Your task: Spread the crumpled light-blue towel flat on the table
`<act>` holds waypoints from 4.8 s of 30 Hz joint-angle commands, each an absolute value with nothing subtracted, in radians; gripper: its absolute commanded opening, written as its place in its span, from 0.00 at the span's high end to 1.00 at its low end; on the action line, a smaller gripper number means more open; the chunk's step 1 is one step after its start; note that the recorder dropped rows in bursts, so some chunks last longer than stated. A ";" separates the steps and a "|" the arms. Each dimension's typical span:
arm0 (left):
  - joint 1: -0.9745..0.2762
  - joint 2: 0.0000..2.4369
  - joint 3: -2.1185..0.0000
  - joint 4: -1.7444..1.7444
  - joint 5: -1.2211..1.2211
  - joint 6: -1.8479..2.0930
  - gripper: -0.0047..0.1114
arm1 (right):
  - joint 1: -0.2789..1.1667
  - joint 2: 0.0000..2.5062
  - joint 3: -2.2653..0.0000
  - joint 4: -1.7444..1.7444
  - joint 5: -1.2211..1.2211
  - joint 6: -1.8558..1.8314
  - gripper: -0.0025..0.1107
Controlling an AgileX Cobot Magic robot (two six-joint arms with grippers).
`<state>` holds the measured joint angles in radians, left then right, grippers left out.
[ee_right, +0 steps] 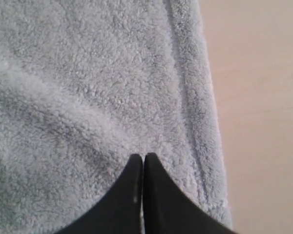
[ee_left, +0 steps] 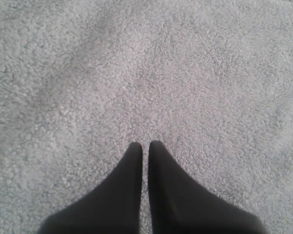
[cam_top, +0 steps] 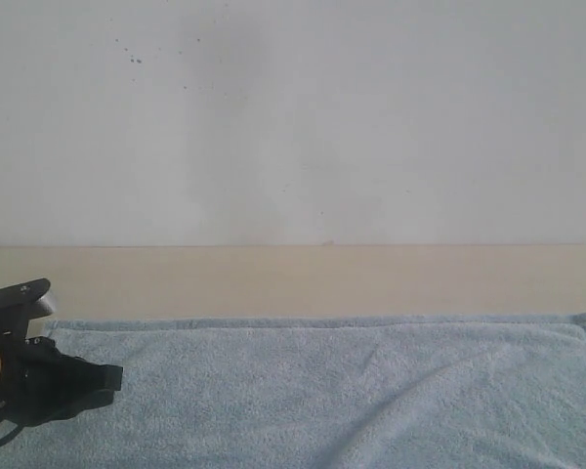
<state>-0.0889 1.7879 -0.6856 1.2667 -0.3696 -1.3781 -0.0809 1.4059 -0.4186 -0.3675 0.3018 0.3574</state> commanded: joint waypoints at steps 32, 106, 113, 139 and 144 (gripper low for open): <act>-0.094 1.791 -0.692 1.233 -0.368 -1.390 0.92 | -0.121 1.637 -0.382 -0.509 0.477 0.776 0.98; -0.165 0.551 -0.378 1.123 -0.650 -1.182 0.92 | 0.279 0.509 -0.491 -1.324 -0.596 1.461 0.98; -0.165 0.555 -0.374 1.194 -0.593 -1.254 0.92 | 0.279 0.511 -0.490 -1.324 -0.598 1.508 0.98; -0.221 0.555 -0.374 1.202 -0.593 -1.260 0.92 | 0.279 0.511 -0.460 -1.294 -0.598 1.516 0.98; -0.221 0.555 -0.374 1.202 -0.593 -1.260 0.92 | 0.279 0.461 -0.346 -1.131 -0.414 1.407 0.98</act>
